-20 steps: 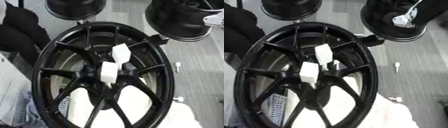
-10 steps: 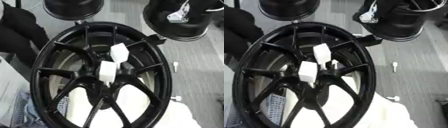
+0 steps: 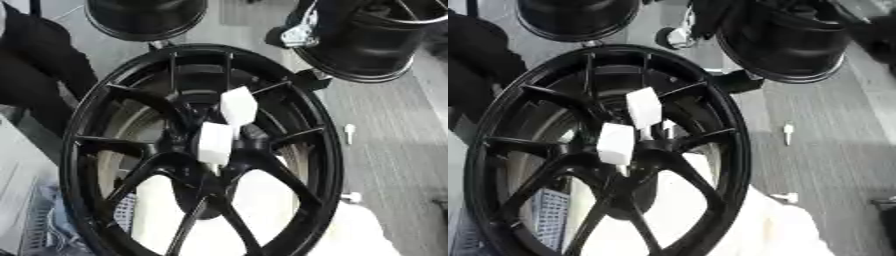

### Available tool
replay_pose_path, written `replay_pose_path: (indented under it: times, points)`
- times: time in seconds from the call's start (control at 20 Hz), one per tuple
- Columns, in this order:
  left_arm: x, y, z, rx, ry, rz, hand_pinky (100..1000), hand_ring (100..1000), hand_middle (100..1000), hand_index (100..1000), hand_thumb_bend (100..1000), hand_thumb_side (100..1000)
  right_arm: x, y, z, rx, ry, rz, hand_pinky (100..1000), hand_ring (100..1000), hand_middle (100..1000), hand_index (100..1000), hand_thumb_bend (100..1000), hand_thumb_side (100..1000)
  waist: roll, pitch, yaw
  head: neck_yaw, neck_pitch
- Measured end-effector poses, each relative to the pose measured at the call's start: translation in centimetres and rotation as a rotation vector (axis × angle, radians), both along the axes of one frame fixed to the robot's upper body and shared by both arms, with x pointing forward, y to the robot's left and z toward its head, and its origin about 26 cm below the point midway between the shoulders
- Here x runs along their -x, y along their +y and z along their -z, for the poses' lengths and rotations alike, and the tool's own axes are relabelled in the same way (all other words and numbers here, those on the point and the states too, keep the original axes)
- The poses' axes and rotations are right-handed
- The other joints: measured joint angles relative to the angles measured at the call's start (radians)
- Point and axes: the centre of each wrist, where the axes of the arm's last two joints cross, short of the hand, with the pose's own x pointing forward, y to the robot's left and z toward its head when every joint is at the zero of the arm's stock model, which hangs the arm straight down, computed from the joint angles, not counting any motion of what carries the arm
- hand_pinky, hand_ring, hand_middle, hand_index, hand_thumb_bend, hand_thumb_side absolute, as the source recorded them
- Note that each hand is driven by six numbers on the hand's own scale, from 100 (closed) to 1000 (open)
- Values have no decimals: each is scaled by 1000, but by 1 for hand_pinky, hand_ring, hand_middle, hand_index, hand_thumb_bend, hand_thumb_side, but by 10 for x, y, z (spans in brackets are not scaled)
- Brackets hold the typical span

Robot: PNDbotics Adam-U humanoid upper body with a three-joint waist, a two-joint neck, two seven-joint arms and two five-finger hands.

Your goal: Pull the pin out of the wheel hub.

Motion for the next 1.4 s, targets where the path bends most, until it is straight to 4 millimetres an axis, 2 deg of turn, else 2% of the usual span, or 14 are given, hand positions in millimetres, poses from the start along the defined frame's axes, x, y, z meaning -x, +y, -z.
replay_pose_path:
  times: [0.25, 0.65, 1.1, 1.4]
  points:
    - [0, 0, 0, 0, 0, 0, 745, 734, 701, 793, 583, 329, 19, 10, 3, -30, -36, -25, 894, 842, 783, 843, 242, 404, -6, 21, 10, 6, -16]
    - [-1, -1, -2, -1, -5, 3, 745, 733, 702, 793, 578, 333, 47, 12, 8, -75, -72, -28, 893, 846, 786, 856, 243, 410, -12, 52, 15, 19, -31]
    - [-1, -1, -2, -3, -6, 5, 745, 733, 702, 793, 574, 336, 64, 11, 14, -96, -72, -54, 886, 847, 785, 856, 227, 443, -15, 77, 15, 32, -39]
    - [-1, -1, -2, -4, -6, 7, 745, 733, 703, 793, 573, 337, 64, 9, 21, -109, -21, -55, 883, 845, 781, 858, 220, 455, -14, 84, 13, 31, -39]
